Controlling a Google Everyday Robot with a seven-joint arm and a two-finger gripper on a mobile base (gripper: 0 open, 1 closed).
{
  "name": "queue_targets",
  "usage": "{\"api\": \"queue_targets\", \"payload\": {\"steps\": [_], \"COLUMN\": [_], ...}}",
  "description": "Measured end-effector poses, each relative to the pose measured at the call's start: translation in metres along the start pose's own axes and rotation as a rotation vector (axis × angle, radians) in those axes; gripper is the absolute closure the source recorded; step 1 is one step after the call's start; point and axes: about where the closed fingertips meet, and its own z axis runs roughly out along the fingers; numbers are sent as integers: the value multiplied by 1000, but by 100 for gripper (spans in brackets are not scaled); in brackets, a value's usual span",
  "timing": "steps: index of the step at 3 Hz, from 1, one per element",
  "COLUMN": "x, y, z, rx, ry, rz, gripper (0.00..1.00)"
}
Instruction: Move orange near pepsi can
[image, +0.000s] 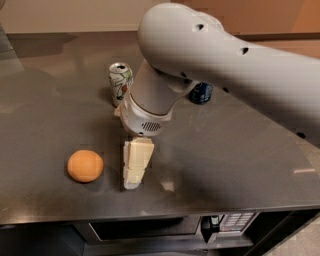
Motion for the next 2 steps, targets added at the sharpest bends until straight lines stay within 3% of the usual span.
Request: {"api": "queue_targets", "payload": {"steps": [1, 2], "x": [-5, -30], "y": [-3, 0], "z": [8, 15], "rx": [-10, -39], "ry": [-1, -30], "rz": [5, -9], "gripper": [0, 0]}}
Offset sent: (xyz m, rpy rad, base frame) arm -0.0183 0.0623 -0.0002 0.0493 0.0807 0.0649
